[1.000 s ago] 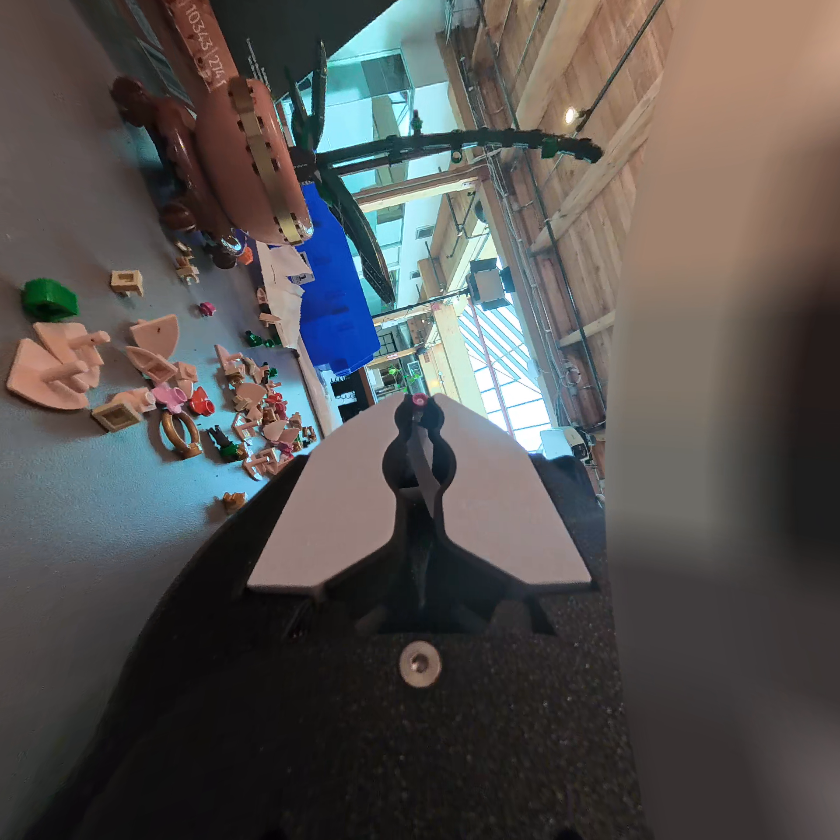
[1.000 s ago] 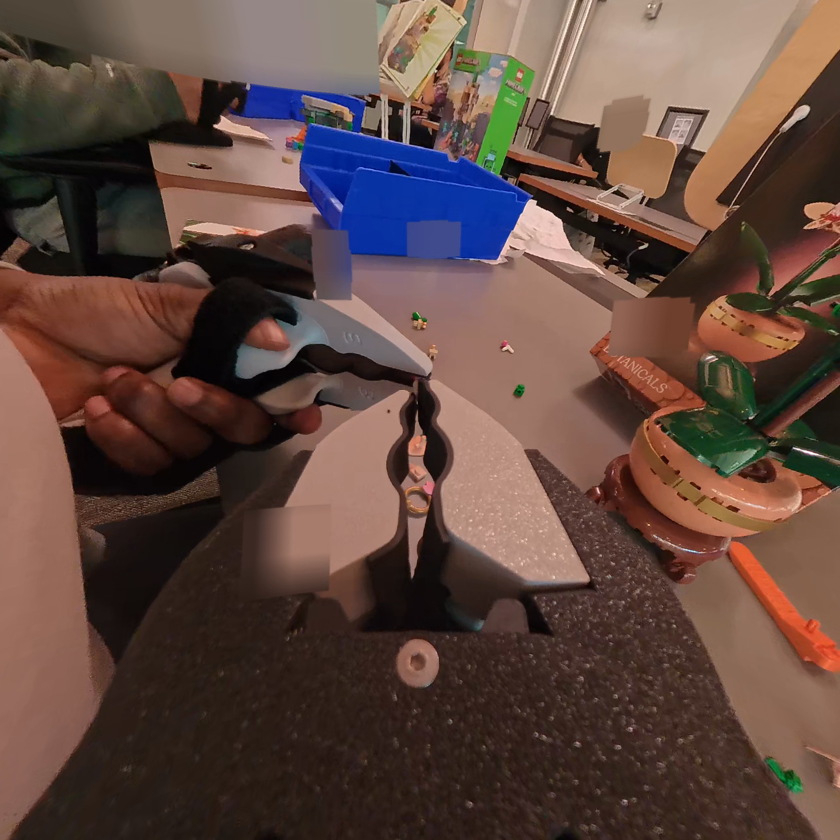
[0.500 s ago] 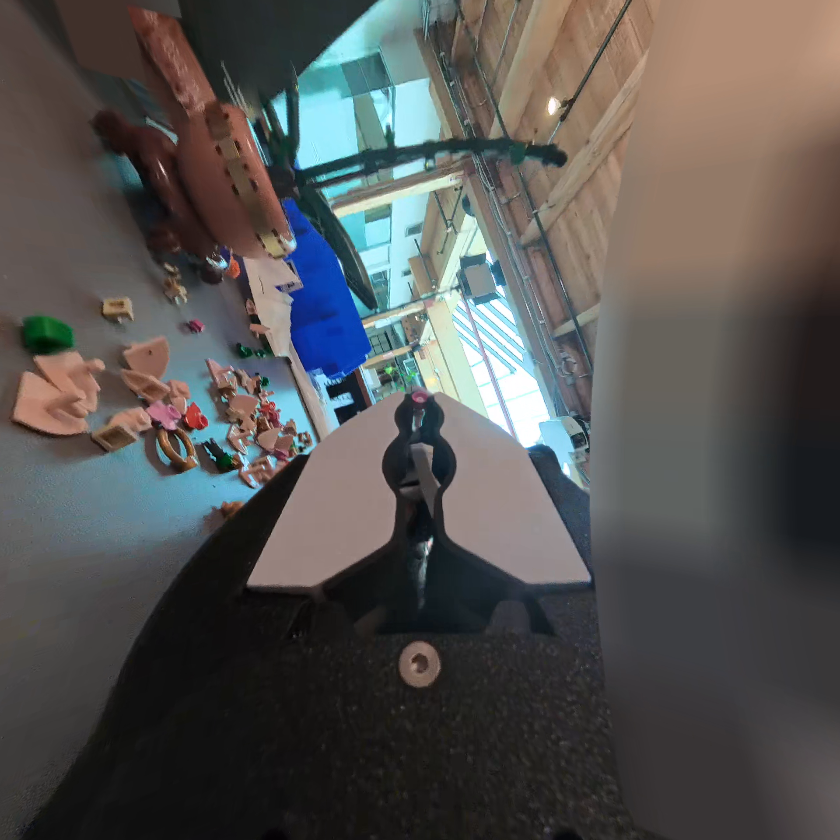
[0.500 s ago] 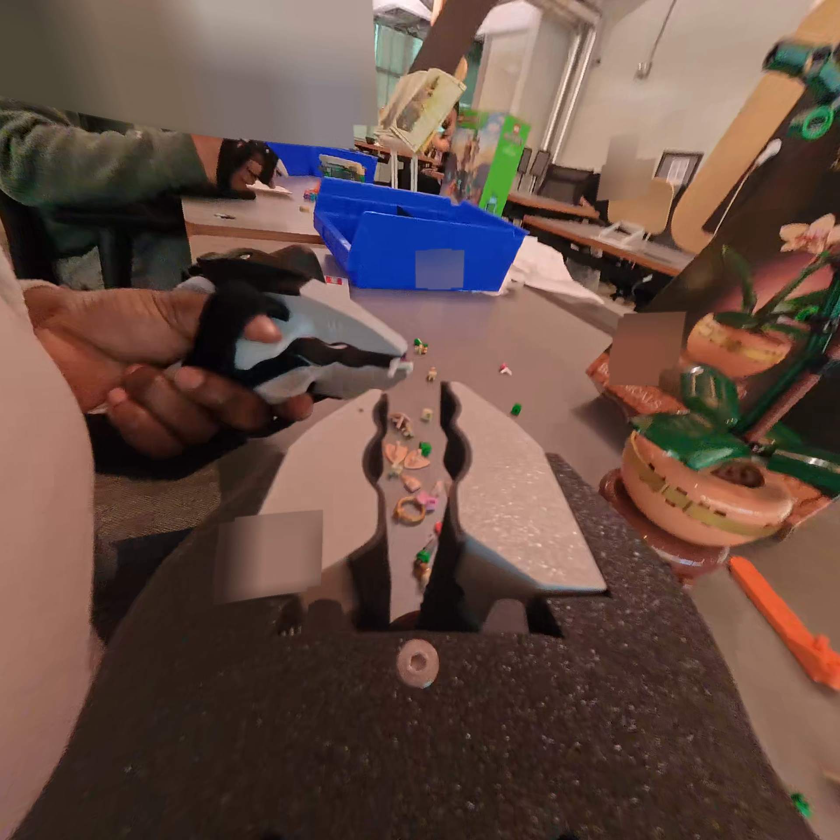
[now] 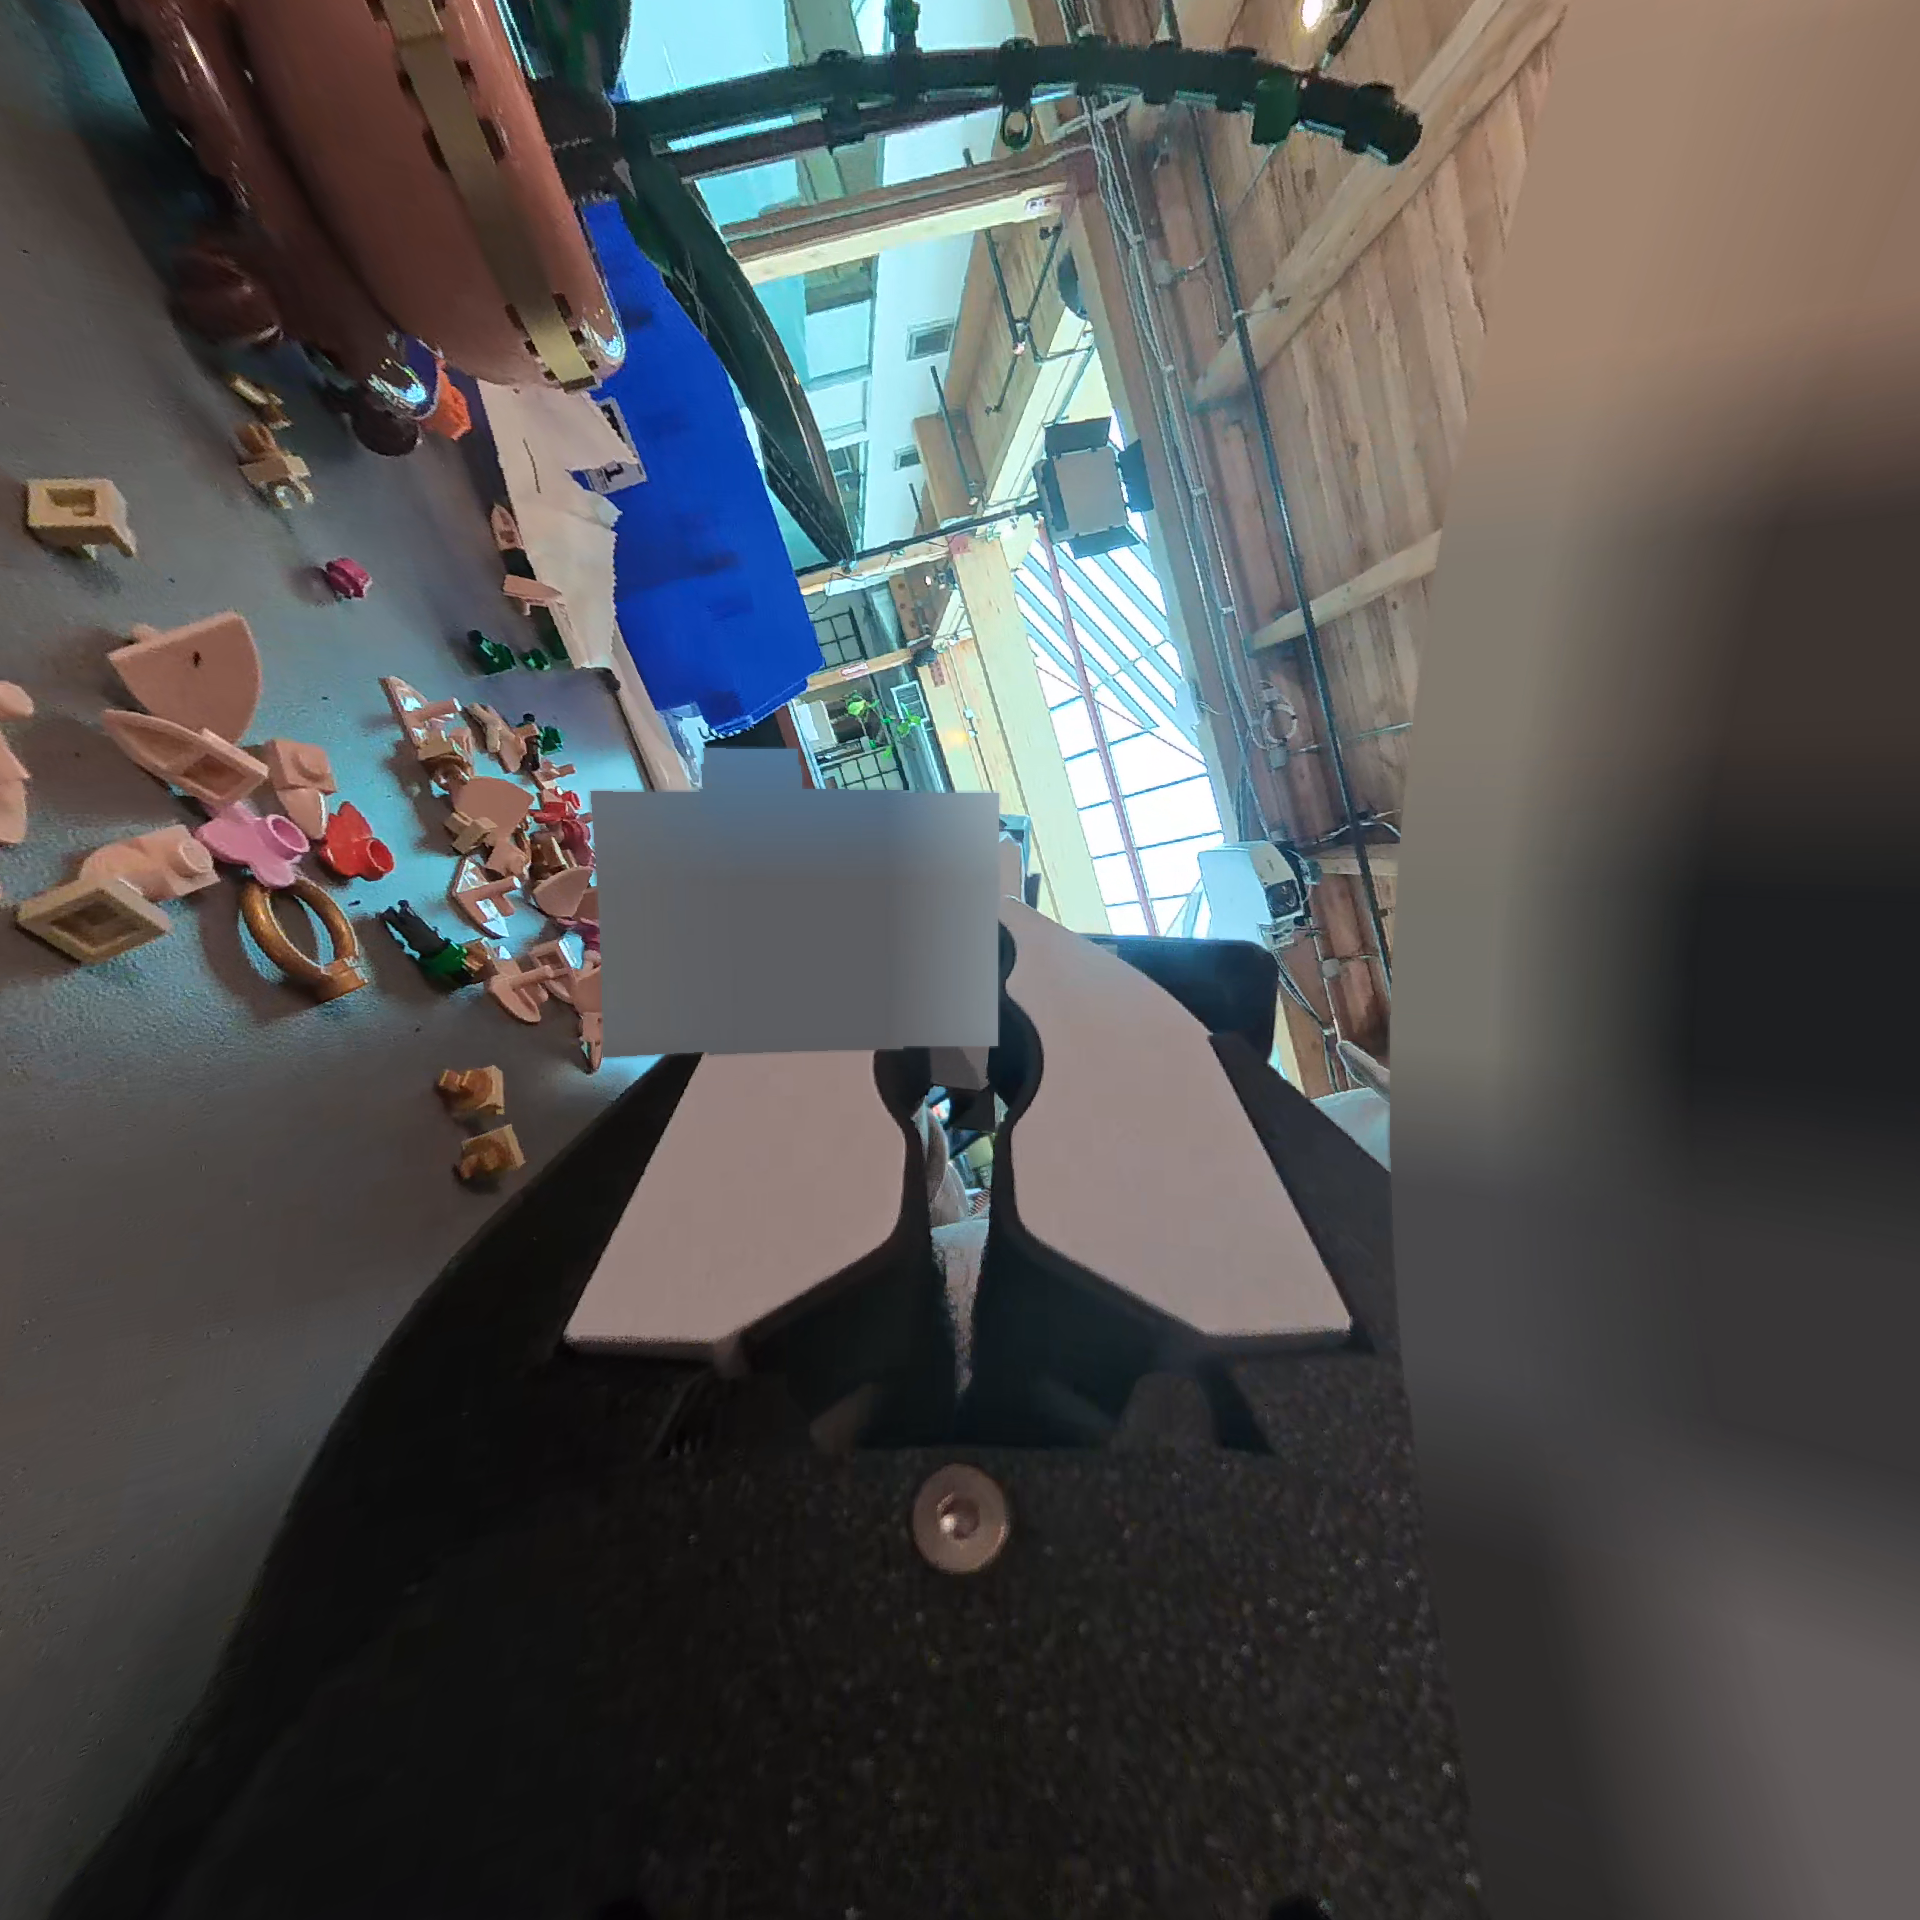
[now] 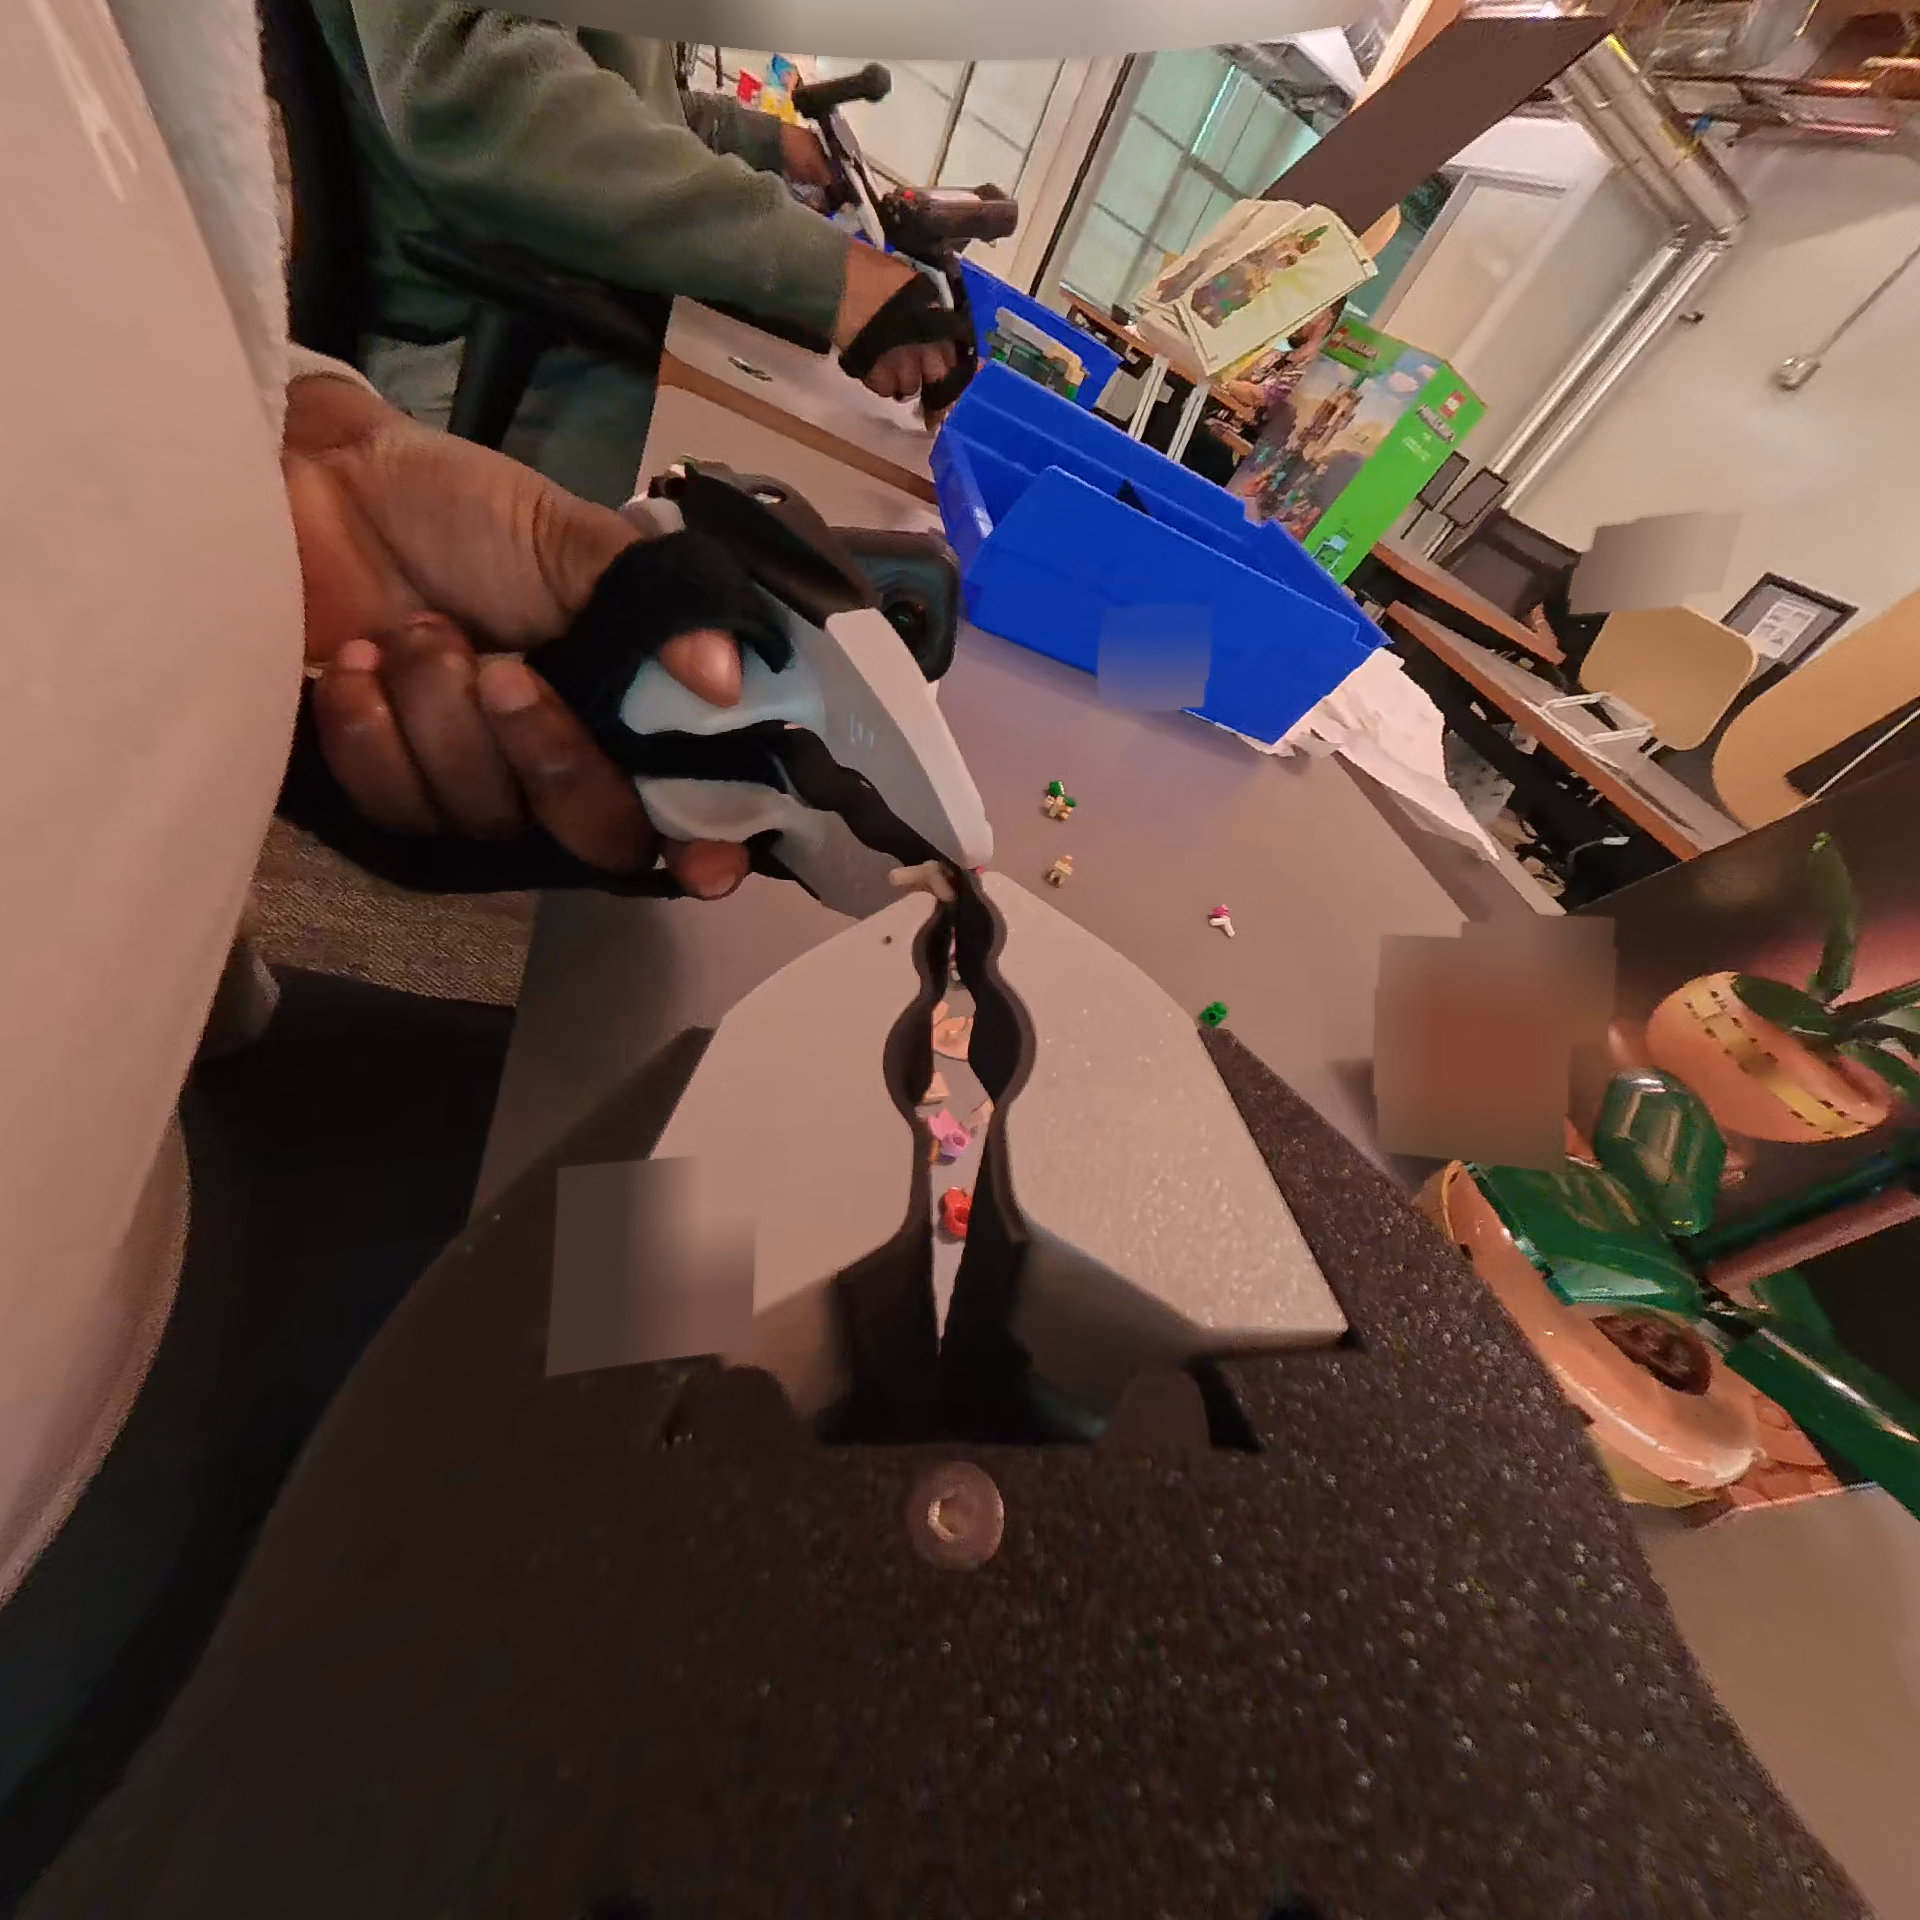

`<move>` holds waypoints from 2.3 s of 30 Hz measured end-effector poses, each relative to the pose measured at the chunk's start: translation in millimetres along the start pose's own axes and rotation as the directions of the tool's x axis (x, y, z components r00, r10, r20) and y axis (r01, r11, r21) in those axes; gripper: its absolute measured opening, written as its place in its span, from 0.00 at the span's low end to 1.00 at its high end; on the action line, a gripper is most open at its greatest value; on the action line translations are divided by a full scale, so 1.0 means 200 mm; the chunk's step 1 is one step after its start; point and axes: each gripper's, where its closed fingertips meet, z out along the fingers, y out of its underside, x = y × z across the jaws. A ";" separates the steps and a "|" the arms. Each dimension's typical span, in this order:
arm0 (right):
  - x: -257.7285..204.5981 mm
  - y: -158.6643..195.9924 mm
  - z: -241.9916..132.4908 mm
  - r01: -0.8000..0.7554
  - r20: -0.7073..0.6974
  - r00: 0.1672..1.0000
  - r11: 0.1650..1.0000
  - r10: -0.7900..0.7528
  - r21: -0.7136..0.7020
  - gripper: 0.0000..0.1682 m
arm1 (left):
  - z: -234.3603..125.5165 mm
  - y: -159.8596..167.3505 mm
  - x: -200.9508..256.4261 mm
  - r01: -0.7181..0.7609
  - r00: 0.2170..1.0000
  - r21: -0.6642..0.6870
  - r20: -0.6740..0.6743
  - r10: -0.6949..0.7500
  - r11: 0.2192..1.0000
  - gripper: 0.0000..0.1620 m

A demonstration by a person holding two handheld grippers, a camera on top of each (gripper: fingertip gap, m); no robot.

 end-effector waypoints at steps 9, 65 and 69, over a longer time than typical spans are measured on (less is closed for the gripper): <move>0.00 0.04 0.01 -0.022 0.042 0.999 0.998 0.024 -0.050 0.00 | 0.02 -0.05 -0.04 -0.036 0.997 0.034 0.077 0.033 0.999 0.03; 0.14 0.02 0.14 0.087 -0.186 0.976 0.989 -0.109 -0.122 0.06 | -0.03 -0.22 -0.02 -0.167 0.982 0.285 0.130 0.135 0.944 0.03; 0.05 0.02 0.14 0.091 -0.090 0.991 0.990 -0.101 -0.109 0.00 | -0.11 -0.35 0.04 -0.156 0.987 0.457 0.095 0.126 0.876 0.03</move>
